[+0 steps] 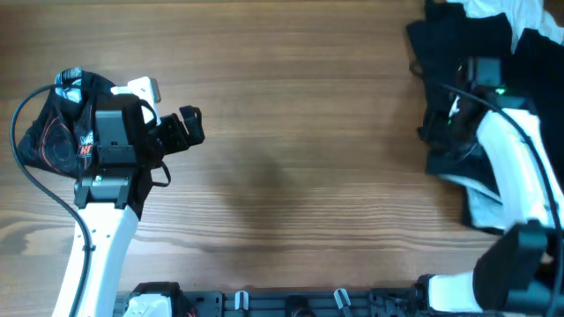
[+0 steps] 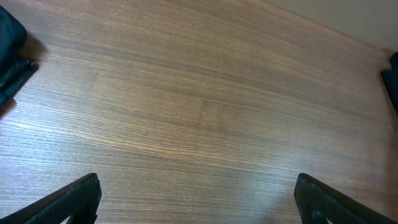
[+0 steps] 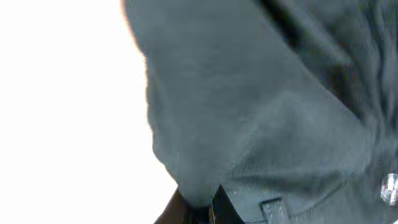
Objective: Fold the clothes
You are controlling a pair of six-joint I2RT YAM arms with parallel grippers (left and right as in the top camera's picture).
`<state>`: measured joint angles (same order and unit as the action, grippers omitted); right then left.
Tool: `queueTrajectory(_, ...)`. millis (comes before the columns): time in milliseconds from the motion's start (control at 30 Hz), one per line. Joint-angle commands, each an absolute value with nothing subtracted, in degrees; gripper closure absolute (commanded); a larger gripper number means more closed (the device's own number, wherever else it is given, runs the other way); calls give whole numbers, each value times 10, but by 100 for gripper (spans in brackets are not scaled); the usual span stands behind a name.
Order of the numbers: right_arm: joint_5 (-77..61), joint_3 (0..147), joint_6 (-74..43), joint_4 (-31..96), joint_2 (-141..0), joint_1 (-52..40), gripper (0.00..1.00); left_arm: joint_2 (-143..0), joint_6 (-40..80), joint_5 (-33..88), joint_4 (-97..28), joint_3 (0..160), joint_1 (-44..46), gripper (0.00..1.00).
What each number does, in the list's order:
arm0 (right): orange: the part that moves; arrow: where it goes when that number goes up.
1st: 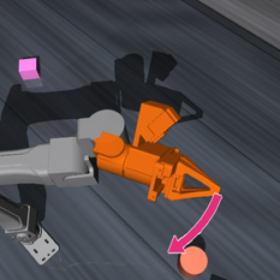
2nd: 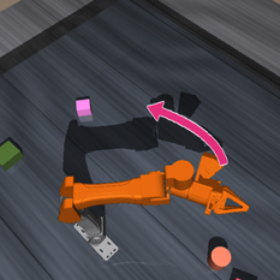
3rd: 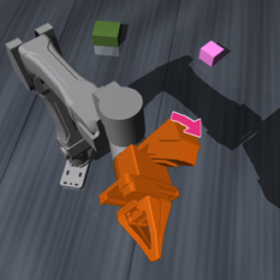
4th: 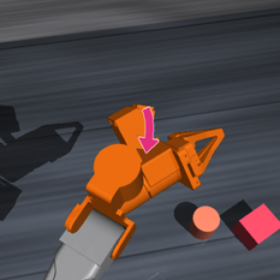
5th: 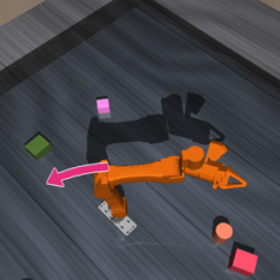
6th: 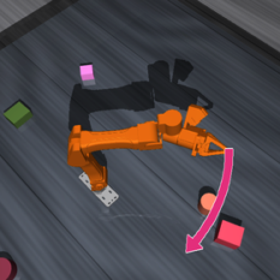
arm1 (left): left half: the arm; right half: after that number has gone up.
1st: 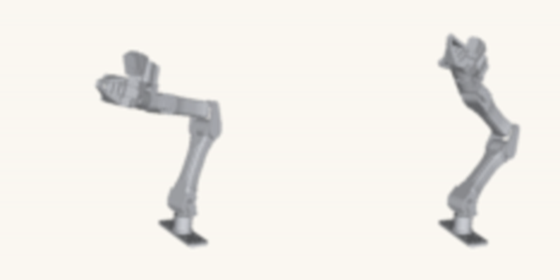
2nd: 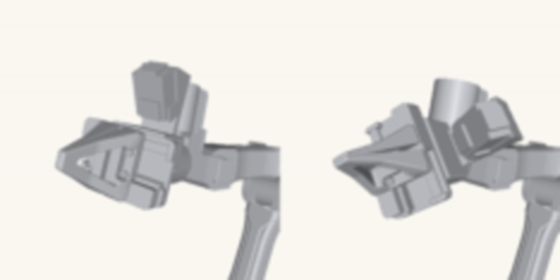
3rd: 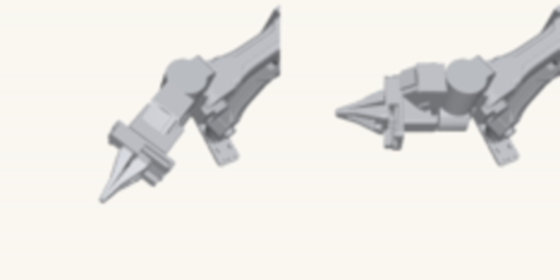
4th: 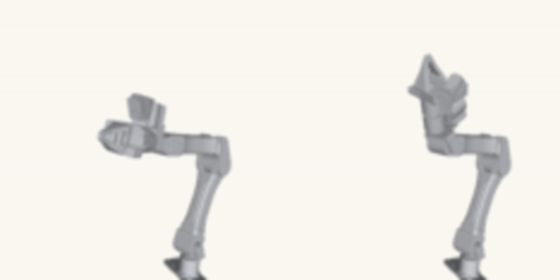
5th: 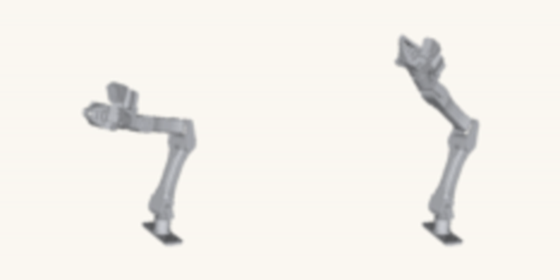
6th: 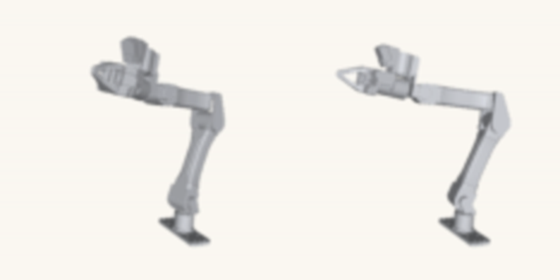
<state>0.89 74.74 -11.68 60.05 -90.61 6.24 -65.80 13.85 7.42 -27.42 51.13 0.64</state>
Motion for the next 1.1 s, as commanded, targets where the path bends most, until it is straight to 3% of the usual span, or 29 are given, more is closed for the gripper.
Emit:
queueTrajectory(0, -154, 781, -52, 616, -860, -5, 96, -660, 149, 87, -272, 522, 9, 0)
queueTrajectory(67, -150, 775, -77, 620, -860, -72, 96, -660, 159, 102, -270, 522, 9, 0)
queueTrajectory(133, -60, 775, -155, 595, -860, -123, 96, -660, 159, 105, -265, 522, 9, 0)
queueTrajectory(400, -113, 775, -120, 559, -860, -128, 88, -660, 159, 105, -266, 522, 9, 0)
queueTrajectory(500, -117, 775, -120, 568, -860, -128, 88, -660, 159, 105, -266, 522, 9, 0)
queueTrajectory(533, -118, 773, -119, 568, -860, -128, 94, -660, 159, 105, -266, 522, 9, 0)
queueTrajectory(667, -296, 800, -56, 497, -860, -133, 96, -660, 159, 122, -263, 522, 9, 0)
queueTrajectory(767, -298, 857, -77, 403, -860, -200, 93, -660, 159, 123, -242, 522, 9, 0)
queueTrajectory(967, -275, 856, -128, 298, -979, -337, 73, -667, 159, 140, -236, 522, 9, 0)
queueTrajectory(1000, -275, 856, -142, 263, -1000, -345, 63, -672, 159, 140, -236, 522, 10, 0)
queueTrajectory(1067, -256, 856, -157, 225, -1016, -338, 18, -695, 159, 149, -236, 522, 25, 0)
